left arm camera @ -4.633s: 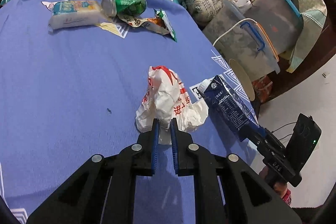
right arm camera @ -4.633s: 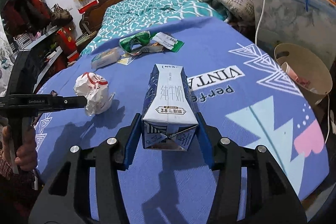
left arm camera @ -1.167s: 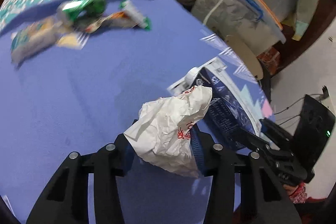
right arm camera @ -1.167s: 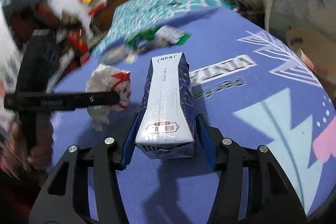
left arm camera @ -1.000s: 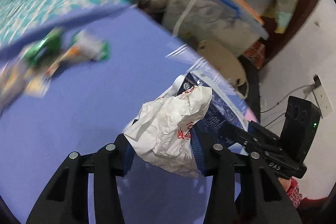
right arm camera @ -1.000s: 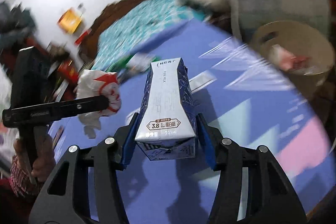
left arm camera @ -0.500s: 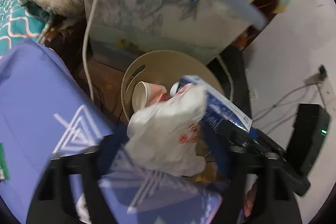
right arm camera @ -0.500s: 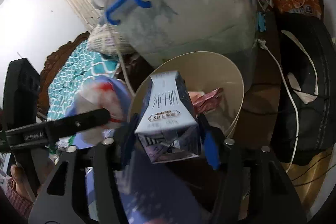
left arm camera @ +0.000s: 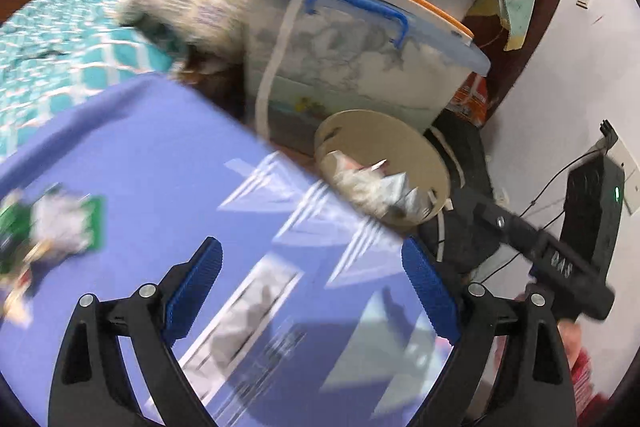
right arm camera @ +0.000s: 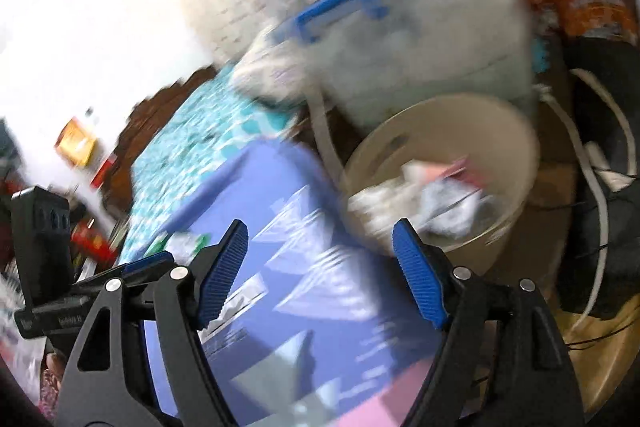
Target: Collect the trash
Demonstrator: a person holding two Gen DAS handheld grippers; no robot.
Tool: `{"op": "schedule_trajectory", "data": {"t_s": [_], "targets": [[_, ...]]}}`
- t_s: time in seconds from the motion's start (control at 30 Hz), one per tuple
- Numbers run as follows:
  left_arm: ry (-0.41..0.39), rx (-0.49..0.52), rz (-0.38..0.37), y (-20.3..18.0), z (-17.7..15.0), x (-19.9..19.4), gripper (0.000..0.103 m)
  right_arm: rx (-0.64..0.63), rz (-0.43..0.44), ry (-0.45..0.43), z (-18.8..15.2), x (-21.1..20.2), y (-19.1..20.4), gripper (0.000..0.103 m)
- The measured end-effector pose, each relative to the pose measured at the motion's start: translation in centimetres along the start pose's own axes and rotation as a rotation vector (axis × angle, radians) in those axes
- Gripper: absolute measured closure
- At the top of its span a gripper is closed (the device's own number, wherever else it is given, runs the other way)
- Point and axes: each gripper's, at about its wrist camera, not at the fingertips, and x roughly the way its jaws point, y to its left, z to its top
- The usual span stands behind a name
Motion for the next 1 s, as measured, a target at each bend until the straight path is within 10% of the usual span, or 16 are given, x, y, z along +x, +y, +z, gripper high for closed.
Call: {"op": "schedule_trajectory", "data": {"t_s": [0.33, 0.57, 1.0], "targets": [[-0.028, -0.254, 0.255, 13.7, -11.4, -8.7, 0.016, -0.208, 0.181, 0.284, -6.0, 9.6, 14.5, 0.034], [-0.094, -0.519, 0.282, 22.2, -15.2, -11.6, 0.018, -0.29, 0.246, 0.407, -1.1, 21.6, 23.9, 0.037], [-0.188, -0.499, 0.264, 21.5, -15.4, -12.6, 0.019, -0.489, 0.109, 0.715, 0.4, 43.4, 32.4, 0.037]]}}
